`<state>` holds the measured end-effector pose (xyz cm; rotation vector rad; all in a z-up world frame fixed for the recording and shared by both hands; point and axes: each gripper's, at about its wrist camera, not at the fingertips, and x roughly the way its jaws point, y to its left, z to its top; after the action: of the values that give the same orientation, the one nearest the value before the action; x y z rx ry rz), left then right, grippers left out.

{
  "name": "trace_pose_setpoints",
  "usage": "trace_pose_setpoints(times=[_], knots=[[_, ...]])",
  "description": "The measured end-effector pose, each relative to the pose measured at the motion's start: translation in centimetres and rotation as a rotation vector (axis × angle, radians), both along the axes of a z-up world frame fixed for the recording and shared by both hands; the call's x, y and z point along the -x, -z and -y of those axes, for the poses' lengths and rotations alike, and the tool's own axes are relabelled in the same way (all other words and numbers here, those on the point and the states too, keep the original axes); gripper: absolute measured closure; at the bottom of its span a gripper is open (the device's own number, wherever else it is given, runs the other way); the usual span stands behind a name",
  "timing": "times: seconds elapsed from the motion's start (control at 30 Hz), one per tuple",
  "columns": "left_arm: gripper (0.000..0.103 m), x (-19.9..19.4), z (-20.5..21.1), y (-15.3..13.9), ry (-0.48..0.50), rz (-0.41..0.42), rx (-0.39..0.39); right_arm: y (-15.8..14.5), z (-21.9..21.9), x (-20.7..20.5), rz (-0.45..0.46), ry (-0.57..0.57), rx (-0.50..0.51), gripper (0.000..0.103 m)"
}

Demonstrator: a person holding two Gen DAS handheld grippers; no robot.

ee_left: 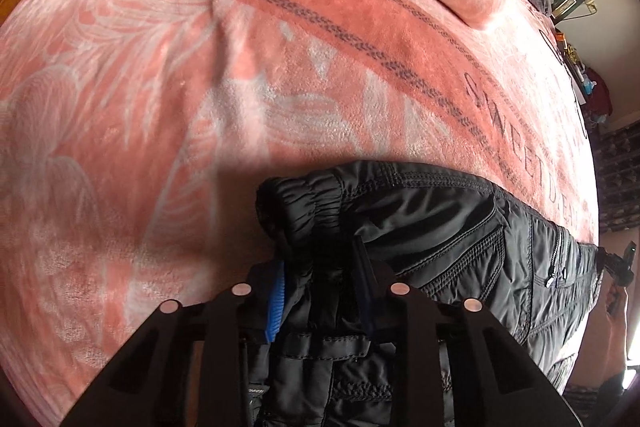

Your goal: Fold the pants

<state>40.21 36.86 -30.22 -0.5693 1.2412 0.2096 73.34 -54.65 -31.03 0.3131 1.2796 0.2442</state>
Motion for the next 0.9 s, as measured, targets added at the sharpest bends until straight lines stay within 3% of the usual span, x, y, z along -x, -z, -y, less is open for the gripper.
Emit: trace_pose_setpoints(times=[0.1,0.13,0.23,0.6,0.77,0.9], knots=[[0.084,0.3,0.4,-0.8,-0.021,0.016,-0.02,-2.9,0.6,1.8,0.04,0.016,-0.005,0.094],[0.097,0.5,0.3,-1.3,-0.037,0.015,-0.048,-4.1,0.7,2.5,0.059,0.024,-0.007,0.094],[0.097,1.6,-0.7,-3.0,-0.077,0.069,-0.011,-7.9,1.1,4.9,0.112,0.035,-0.018,0.095],[0.097,5.3,1.5,-11.7,-0.008,0.263,-0.009,-18.4,3.3,17.1,0.272,0.103,-0.039,0.096],[0.097,9.0,2.1,-15.1,0.02,0.365,0.012,-19.6,5.1,24.1,0.323,0.159,-0.045,0.096],[0.097,12.6,2.6,-16.2,0.027,0.408,0.02,-18.4,6.4,30.3,0.344,0.198,-0.031,0.096]])
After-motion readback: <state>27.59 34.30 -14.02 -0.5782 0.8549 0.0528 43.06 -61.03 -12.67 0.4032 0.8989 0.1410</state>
